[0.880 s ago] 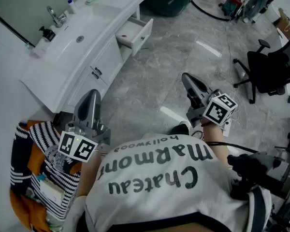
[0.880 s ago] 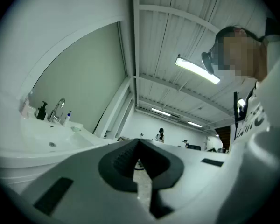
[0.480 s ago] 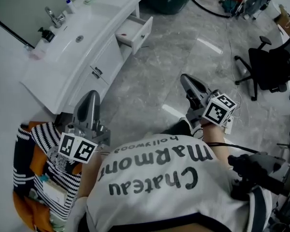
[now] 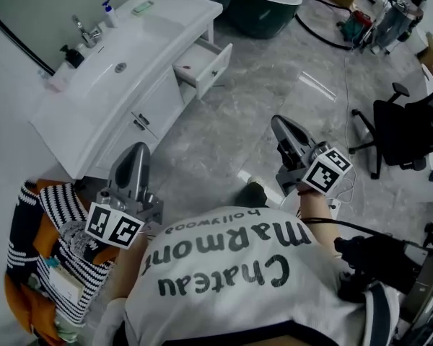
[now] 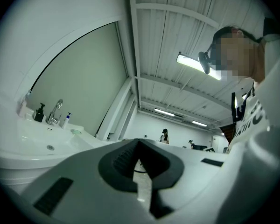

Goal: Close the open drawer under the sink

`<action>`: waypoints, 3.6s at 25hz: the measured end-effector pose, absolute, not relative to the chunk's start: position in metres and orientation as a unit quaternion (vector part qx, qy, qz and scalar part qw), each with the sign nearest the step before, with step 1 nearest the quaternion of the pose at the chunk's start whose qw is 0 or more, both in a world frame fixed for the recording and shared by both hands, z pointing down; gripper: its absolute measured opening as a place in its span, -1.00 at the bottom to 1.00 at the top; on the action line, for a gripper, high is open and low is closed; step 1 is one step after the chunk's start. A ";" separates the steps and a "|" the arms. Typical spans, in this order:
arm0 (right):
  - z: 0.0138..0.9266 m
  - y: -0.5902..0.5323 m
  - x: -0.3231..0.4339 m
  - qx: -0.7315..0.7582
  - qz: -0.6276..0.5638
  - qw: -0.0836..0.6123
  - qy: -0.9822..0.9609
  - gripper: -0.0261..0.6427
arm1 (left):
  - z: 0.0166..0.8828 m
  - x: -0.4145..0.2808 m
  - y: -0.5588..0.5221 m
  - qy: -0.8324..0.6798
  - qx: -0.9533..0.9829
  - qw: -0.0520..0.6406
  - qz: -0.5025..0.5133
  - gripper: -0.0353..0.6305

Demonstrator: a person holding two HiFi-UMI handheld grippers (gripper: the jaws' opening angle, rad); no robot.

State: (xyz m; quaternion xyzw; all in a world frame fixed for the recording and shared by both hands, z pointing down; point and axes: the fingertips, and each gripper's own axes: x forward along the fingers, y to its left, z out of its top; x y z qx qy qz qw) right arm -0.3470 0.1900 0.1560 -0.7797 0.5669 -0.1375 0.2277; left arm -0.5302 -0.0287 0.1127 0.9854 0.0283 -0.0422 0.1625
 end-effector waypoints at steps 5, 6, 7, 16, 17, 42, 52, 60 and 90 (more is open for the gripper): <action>0.144 0.186 -0.288 -0.772 -0.159 0.174 0.590 -0.89 | 0.099 -0.486 -0.023 -0.004 0.985 0.165 -0.054 -0.87; 0.142 0.186 -0.276 -0.769 -0.159 0.169 0.595 -0.89 | 0.097 -0.478 -0.021 -0.011 0.985 0.163 -0.057 -0.87; 0.141 0.186 -0.265 -0.766 -0.160 0.167 0.600 -0.89 | 0.096 -0.470 -0.018 -0.018 0.985 0.162 -0.060 -0.87; 0.141 0.192 -0.184 -0.726 -0.168 0.175 0.644 -0.89 | 0.105 -0.400 0.007 -0.071 0.980 0.173 -0.063 -0.87; 0.139 0.193 -0.178 -0.720 -0.165 0.176 0.651 -0.89 | 0.104 -0.393 0.010 -0.076 0.980 0.171 -0.064 -0.87; 0.154 0.204 -0.112 -0.681 -0.119 0.176 0.701 -0.89 | 0.115 -0.348 0.050 -0.122 0.979 0.147 -0.071 -0.87; 0.187 0.154 -0.066 -0.686 -0.147 0.108 0.704 -0.89 | 0.140 -0.266 0.008 -0.108 0.987 0.109 -0.039 -0.87; 0.168 0.072 0.003 -0.677 -0.131 0.086 0.719 -0.89 | 0.133 -0.201 -0.070 -0.123 0.983 0.128 -0.054 -0.87; 0.157 -0.098 0.087 -0.527 -0.155 0.036 0.835 -0.89 | 0.141 -0.116 -0.118 -0.247 0.961 0.103 -0.073 -0.87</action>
